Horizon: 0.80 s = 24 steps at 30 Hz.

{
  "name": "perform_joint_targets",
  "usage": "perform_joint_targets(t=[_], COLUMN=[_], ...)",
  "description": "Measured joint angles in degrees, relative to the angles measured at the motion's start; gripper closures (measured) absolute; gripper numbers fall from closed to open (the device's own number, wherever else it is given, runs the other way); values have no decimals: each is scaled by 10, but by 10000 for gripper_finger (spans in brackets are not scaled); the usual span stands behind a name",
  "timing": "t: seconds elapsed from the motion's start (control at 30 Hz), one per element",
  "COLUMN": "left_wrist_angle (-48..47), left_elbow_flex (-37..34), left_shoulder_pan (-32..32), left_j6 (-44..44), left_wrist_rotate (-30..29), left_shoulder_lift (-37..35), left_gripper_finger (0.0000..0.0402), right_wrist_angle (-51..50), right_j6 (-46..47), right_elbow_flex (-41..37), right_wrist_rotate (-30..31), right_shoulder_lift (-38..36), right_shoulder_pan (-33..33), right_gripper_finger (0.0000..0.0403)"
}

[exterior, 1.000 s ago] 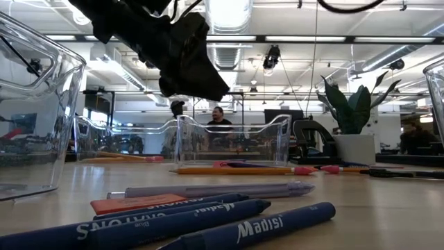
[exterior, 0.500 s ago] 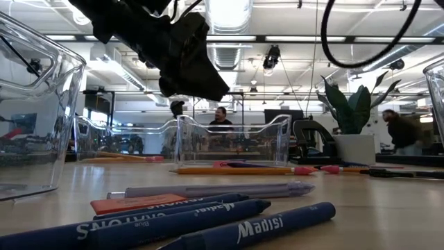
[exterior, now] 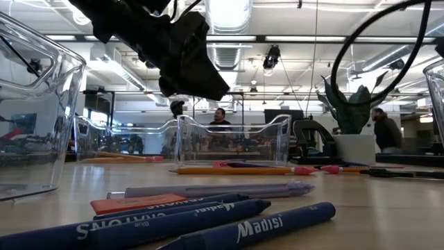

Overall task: Sort crayons/erasers/pens/pencils in bins
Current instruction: Put the dark blue crayon into the bottom right transparent bin

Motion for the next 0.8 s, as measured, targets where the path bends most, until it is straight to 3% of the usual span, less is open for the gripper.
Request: perform_joint_targets(t=[0.27, 0.43, 0.8], left_wrist_angle=[3, 15, 22], left_elbow_flex=[3, 3, 3], left_shoulder_pan=[0, 0, 0], left_j6=[-20, -31, -46], left_wrist_rotate=[0, 0, 0], left_shoulder_lift=[-1, -2, -2], left_gripper_finger=[238, 238, 238], right_wrist_angle=[1, 2, -4], right_j6=[2, 3, -3], right_elbow_flex=[-17, -20, -14], right_wrist_rotate=[5, 44, 42], right_shoulder_lift=[0, 0, 0], right_shoulder_pan=[0, 0, 0], right_gripper_finger=[379, 375, 282])
